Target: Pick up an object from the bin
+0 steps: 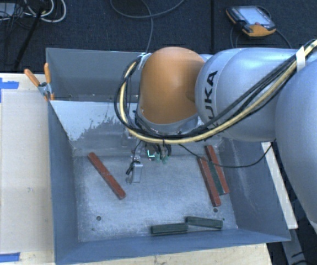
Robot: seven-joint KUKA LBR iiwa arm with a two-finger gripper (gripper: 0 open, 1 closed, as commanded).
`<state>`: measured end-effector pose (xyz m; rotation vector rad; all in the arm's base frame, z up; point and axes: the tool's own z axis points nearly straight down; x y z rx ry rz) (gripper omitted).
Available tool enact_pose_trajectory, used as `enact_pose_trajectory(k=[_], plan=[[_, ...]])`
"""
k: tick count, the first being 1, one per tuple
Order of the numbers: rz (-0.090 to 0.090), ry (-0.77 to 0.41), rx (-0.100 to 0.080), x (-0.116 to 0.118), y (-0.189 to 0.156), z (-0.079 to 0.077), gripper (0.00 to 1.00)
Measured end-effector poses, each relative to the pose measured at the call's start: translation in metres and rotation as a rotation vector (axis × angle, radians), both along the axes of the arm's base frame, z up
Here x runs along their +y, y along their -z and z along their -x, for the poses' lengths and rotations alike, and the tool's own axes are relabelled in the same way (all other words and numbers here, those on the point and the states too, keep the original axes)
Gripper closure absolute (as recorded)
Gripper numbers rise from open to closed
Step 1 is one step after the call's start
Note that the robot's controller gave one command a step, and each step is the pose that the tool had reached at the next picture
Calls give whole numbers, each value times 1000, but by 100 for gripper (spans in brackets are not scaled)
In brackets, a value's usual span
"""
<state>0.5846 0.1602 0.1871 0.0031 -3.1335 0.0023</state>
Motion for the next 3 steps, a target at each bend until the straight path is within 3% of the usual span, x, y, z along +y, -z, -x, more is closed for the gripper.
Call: enact_pose_trajectory(k=[1,2,3], plan=[[-1,4,-7,-1,-4,-2,0],[-1,135,-10,3,47,-3,0],[0,112,-6,9,64,-2,0]])
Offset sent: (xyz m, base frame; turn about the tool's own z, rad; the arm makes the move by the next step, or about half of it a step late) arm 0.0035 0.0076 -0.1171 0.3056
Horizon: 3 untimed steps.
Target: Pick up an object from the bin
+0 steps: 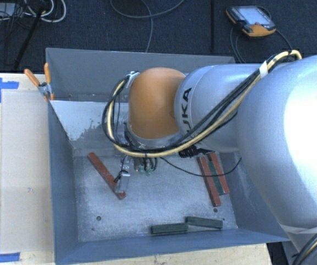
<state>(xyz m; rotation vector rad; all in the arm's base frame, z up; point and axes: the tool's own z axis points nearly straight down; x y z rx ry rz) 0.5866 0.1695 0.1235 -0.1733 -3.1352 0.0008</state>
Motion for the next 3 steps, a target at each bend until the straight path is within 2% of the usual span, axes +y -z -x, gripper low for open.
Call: enact_pose_trajectory(k=[1,2,3], plan=[[0,94,-1,7,10,8,0],[2,198,4,-3,57,19,0],[-1,297,-2,3,54,13,100]])
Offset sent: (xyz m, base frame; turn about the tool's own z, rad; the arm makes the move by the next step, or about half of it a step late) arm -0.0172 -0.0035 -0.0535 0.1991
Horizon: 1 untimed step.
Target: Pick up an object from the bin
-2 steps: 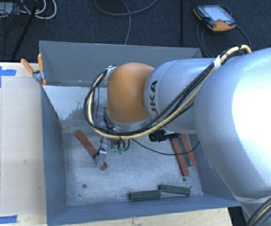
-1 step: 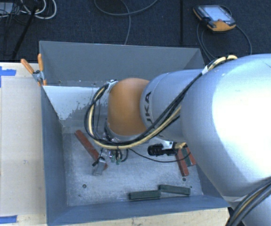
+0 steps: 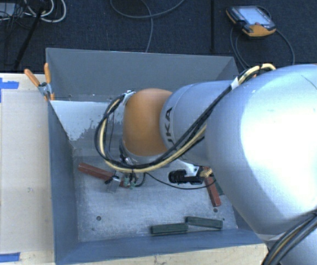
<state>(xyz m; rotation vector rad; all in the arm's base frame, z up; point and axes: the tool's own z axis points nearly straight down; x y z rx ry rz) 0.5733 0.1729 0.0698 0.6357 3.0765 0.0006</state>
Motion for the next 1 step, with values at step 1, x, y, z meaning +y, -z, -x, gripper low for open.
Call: enact_pose_trajectory(k=[1], plan=[[0,0,0,0,0,0,100]])
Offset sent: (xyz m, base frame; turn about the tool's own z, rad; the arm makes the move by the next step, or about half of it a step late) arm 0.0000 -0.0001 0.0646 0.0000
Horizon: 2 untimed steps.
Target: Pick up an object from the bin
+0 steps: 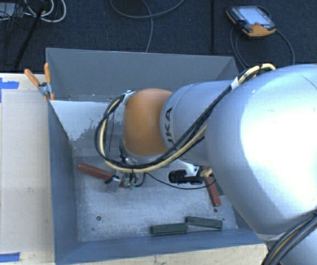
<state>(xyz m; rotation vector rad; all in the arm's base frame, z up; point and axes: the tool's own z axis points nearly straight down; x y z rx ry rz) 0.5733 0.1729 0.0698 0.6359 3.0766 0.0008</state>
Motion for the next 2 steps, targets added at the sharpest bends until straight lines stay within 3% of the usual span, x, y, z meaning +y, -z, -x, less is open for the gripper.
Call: enact_pose_trajectory(k=[2], plan=[[3,1,10,-1,-21,3,100]])
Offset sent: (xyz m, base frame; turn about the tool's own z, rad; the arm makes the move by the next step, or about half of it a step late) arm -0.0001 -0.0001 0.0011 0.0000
